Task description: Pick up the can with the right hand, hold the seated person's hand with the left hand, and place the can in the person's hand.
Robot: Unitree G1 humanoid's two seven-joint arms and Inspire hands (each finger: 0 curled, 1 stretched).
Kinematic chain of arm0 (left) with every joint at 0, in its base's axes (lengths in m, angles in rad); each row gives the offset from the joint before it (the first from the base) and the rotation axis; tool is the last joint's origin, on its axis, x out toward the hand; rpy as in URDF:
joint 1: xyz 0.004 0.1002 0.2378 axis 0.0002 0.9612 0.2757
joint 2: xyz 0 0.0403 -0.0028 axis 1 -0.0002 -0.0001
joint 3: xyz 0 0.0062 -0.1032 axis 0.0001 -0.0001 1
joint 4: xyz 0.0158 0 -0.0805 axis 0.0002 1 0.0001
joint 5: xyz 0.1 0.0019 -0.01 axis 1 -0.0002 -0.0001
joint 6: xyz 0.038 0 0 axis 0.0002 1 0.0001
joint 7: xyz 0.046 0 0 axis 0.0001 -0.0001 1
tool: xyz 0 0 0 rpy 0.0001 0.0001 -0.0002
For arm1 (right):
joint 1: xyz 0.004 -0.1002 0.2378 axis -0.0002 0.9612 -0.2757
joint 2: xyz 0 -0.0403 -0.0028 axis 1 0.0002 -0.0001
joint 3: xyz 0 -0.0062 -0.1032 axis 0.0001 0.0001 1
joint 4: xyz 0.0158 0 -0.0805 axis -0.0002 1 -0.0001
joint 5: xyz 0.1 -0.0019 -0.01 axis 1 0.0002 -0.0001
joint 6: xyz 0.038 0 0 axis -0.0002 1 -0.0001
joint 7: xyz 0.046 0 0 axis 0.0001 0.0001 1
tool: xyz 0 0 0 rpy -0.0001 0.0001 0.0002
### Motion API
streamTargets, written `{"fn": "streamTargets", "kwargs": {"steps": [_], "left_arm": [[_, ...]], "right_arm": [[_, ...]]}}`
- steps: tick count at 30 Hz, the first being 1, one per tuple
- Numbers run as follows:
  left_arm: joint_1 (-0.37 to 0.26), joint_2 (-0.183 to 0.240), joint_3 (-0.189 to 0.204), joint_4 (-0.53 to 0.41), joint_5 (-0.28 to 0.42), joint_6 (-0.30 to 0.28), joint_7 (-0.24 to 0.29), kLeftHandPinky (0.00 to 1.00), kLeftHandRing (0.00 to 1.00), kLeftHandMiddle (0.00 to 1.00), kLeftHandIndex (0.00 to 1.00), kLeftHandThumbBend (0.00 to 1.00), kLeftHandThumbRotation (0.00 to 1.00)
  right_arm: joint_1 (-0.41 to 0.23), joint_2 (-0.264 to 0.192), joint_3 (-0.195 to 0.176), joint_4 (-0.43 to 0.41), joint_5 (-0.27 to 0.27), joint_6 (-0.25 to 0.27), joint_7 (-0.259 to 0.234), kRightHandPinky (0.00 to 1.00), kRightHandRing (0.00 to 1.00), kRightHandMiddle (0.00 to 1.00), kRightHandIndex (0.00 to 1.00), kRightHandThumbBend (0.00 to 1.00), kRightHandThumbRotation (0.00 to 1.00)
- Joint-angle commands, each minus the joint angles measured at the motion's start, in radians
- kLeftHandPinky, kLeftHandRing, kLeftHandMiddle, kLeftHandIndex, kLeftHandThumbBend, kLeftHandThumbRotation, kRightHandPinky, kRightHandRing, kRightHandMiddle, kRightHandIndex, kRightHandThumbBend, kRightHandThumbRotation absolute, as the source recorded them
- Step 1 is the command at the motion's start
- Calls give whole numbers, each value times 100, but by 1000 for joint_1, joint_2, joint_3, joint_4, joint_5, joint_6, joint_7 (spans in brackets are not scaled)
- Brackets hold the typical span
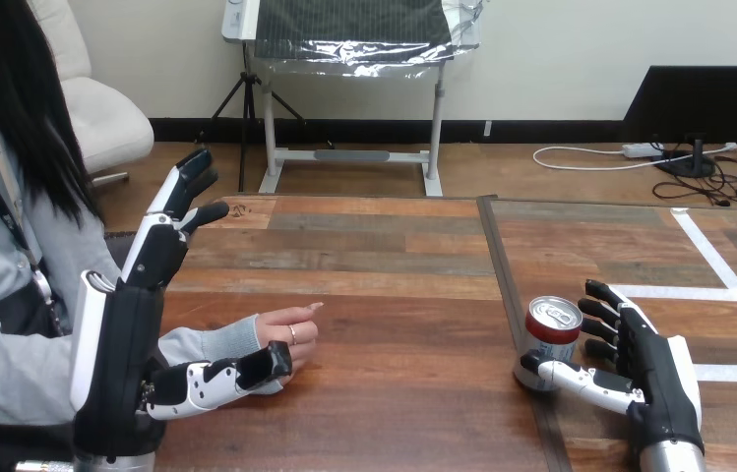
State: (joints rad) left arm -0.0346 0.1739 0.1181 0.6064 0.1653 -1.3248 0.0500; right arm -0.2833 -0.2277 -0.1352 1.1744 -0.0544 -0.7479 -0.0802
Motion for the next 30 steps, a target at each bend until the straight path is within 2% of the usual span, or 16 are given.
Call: {"fn": "streamTargets", "kwargs": {"steps": [1,16,22,30], "left_arm": [[-49,-4,-13,-1,-9,-16,-4,80,91,94,91,100,61],[-49,-5,-14,0,-7,-21,-6,80,91,94,91,100,60],[-46,-2,-26,-2,-23,-17,-14,81,91,94,91,100,60],[-49,-5,-16,0,-10,-24,-10,82,92,94,91,100,60]], "right_arm": [[-76,3,7,-43,-2,11,2,80,83,84,86,94,0],[-74,4,9,-58,-2,22,1,80,82,84,86,95,0],[-73,0,17,-65,-18,31,-22,79,81,83,85,94,0],[-68,-7,33,-92,-53,71,-72,77,79,81,84,94,0]]}}
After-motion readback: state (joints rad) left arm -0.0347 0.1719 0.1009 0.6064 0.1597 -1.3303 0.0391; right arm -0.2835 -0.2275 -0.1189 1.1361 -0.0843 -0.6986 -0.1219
